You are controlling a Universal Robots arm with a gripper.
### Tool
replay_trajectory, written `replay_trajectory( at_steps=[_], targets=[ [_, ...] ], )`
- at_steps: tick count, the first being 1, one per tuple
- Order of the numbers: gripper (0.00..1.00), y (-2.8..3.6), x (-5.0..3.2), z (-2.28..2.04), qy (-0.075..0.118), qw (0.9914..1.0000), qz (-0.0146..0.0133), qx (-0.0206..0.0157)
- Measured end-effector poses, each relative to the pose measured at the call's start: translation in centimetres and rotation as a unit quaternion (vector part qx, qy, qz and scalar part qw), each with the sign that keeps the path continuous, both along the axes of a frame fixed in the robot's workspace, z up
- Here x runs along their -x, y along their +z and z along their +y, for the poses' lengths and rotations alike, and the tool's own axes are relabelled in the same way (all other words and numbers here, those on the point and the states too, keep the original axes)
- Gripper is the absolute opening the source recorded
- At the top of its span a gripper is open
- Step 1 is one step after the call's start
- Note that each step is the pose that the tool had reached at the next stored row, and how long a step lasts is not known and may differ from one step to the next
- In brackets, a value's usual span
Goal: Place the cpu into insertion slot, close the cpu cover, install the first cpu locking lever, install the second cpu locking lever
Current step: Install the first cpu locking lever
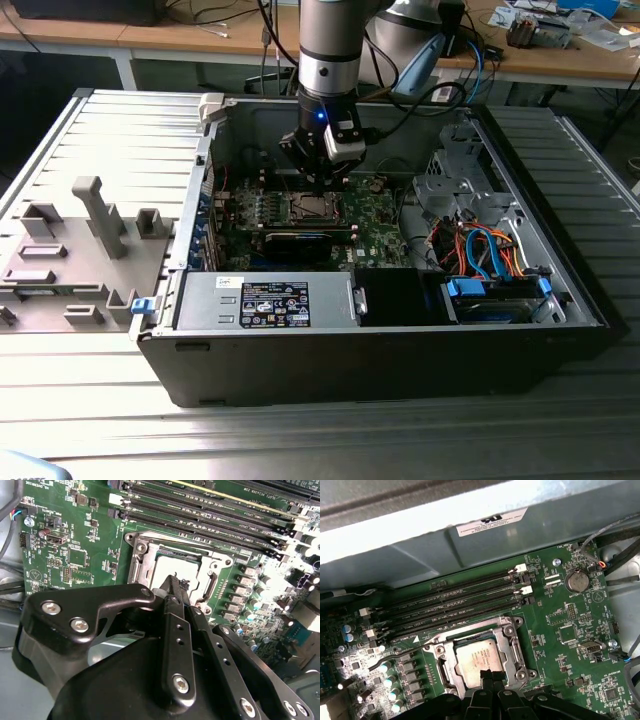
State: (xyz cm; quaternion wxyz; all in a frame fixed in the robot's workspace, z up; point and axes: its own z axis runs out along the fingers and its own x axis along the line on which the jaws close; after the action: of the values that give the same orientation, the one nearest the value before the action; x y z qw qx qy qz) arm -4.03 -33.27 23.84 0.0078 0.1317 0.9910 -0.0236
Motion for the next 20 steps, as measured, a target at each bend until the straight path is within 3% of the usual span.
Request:
replay_trajectory(
  at_steps=[20],
  targets=[
    [0.11, 0.00, 0.00, 0.00, 0.022, 0.99976, 0.0000, -0.0001]
  ],
)
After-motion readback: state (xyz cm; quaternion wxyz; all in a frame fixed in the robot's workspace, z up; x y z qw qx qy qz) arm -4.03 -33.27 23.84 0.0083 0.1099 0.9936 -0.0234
